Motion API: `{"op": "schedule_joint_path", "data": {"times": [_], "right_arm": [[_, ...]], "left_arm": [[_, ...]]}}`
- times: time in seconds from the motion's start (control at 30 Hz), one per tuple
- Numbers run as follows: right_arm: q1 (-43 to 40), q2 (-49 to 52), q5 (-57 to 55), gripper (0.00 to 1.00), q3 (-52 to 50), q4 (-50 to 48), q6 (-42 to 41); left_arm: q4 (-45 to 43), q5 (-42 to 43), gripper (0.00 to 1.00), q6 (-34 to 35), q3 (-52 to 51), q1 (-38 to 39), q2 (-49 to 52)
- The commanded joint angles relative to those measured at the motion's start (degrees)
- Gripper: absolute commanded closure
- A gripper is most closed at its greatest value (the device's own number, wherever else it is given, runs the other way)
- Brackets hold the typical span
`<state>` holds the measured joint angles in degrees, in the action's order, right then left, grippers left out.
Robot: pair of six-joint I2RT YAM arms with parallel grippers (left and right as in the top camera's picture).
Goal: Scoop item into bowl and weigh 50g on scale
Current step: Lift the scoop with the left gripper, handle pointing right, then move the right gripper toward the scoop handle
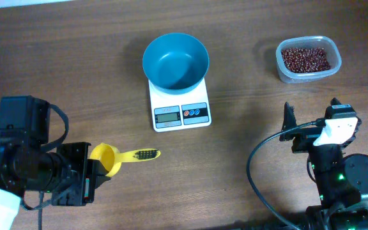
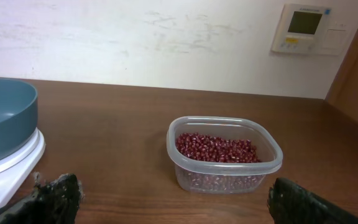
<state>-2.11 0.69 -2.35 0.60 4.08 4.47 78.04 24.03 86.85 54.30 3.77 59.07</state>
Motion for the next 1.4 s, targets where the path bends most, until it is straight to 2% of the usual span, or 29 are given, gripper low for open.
{"op": "schedule_joint_path", "data": {"times": [0.0, 0.23, 0.6, 0.67, 0.8, 0.83, 1.03, 1.2, 1.27, 1.37], "right_arm": [[-0.17, -0.44, -0.92, 0.01, -0.28, 0.42, -0.22], [-0.17, -0.44, -0.92, 0.01, -0.26, 0.42, -0.22], [-0.17, -0.44, 1.16, 0.01, -0.28, 0.50, -2.27], [-0.17, -0.15, 6.16, 0.01, -0.28, 0.35, -8.33], [-0.17, 0.55, 21.62, 0.01, -0.28, -0.98, -29.86], [-0.17, 0.55, 26.82, 0.01, -0.28, -1.14, -36.06], [-0.17, 0.59, 56.43, 0.01, -0.28, 0.61, -58.55], [-0.17, 0.59, 76.87, 0.01, -0.28, 1.57, -71.58], [-0.17, 0.59, 77.57, 0.01, -0.28, 1.55, -74.97], [-0.17, 0.59, 75.08, 0.01, -0.28, 1.53, -75.47]], "left_arm": [[0.04, 0.63, 1.00, 0.98, -0.26, 0.22, -0.59], [0.07, 2.14, 1.00, -1.68, -0.26, 0.22, -0.59], [0.11, 2.34, 1.00, -1.64, -0.26, 0.22, -0.59], [0.07, 2.36, 1.00, -1.62, -0.26, 0.22, -0.59], [-2.99, 2.38, 1.00, -1.57, -0.26, 0.22, -0.59], [-3.89, 2.34, 1.00, -1.60, -0.26, 0.22, -0.59], [-4.04, 2.03, 1.00, -1.62, -0.26, 0.22, -0.55], [-4.07, 1.90, 1.00, -1.62, -0.26, 0.28, -0.42], [-4.35, 1.68, 1.00, -1.62, -0.26, 1.07, 0.09], [-6.36, 1.66, 1.00, -1.62, -0.26, 4.44, 1.77]]}}
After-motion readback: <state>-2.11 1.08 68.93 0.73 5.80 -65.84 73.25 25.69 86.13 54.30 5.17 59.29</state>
